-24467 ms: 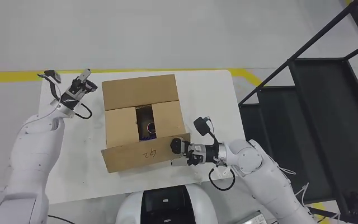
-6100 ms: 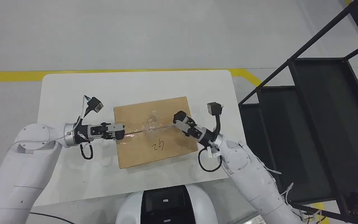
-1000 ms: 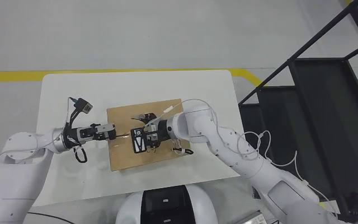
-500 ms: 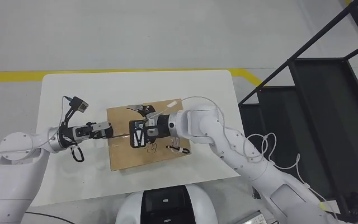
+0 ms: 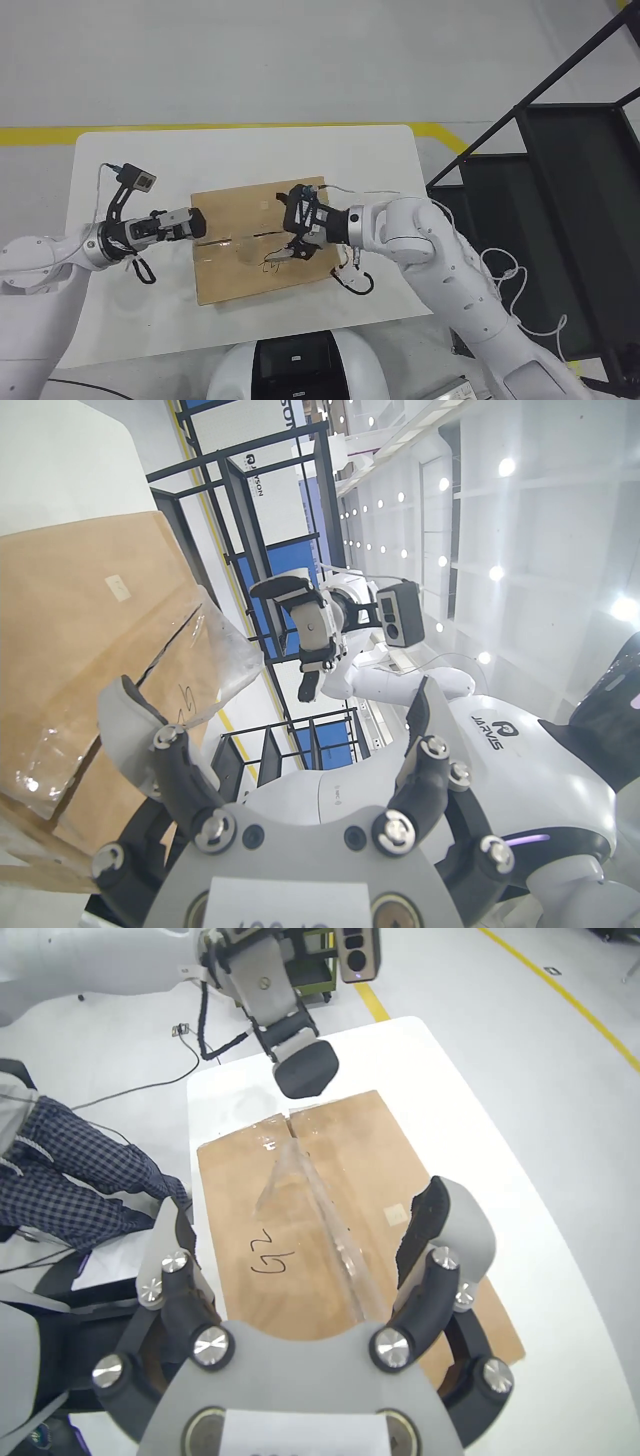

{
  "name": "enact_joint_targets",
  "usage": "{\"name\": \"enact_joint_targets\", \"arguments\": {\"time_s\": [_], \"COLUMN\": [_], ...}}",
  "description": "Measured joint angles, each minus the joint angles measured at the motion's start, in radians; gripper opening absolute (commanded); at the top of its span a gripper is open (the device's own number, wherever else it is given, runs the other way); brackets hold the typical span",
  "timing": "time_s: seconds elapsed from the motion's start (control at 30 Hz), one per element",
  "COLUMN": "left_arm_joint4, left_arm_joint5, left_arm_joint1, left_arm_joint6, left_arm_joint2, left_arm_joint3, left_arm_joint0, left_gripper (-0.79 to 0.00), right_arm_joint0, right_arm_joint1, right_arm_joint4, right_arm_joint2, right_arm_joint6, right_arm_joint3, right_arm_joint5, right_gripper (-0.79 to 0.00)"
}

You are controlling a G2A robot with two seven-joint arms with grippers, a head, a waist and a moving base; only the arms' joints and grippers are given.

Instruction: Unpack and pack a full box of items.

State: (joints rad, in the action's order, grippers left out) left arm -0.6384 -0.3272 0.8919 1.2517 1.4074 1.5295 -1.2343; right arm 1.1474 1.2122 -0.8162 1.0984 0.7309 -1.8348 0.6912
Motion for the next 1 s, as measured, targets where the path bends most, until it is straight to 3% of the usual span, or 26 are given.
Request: {"name": "enact_joint_targets", "arguments": {"time_s": [0.13,0.37,0.63,1.0], "left_arm_joint4": [-0.02,-0.015,-0.018,-0.024], "left_arm_joint5": [-0.003,-0.007,-0.01,-0.006], "left_arm_joint1": [0.004,0.006,0.007,0.007], "left_arm_joint6": [-0.006,-0.012,-0.016,-0.008], "left_arm_joint2": [-0.006,-0.007,0.001,0.019], "left_arm_joint3": [0.0,-0.009,-0.019,-0.028], "left_arm_joint0": [0.01,0.01,-0.001,-0.014], "left_gripper": [0.0,0.0,0.0,0.0], "right_arm_joint0": [0.035,0.039,-0.036,-0.126], "right_arm_joint1": [-0.018,-0.027,-0.008,0.015], "right_arm_joint4": [0.155,0.333,0.273,0.286], "right_arm_joint2": [0.047,0.025,-0.061,-0.142], "right_arm_joint6": [0.143,0.244,0.12,0.032], "right_arm_joint3": [0.002,0.03,0.135,0.229], "right_arm_joint5": [-0.051,-0.098,-0.179,-0.187], "right_gripper": [0.0,0.0,0.0,0.0]}}
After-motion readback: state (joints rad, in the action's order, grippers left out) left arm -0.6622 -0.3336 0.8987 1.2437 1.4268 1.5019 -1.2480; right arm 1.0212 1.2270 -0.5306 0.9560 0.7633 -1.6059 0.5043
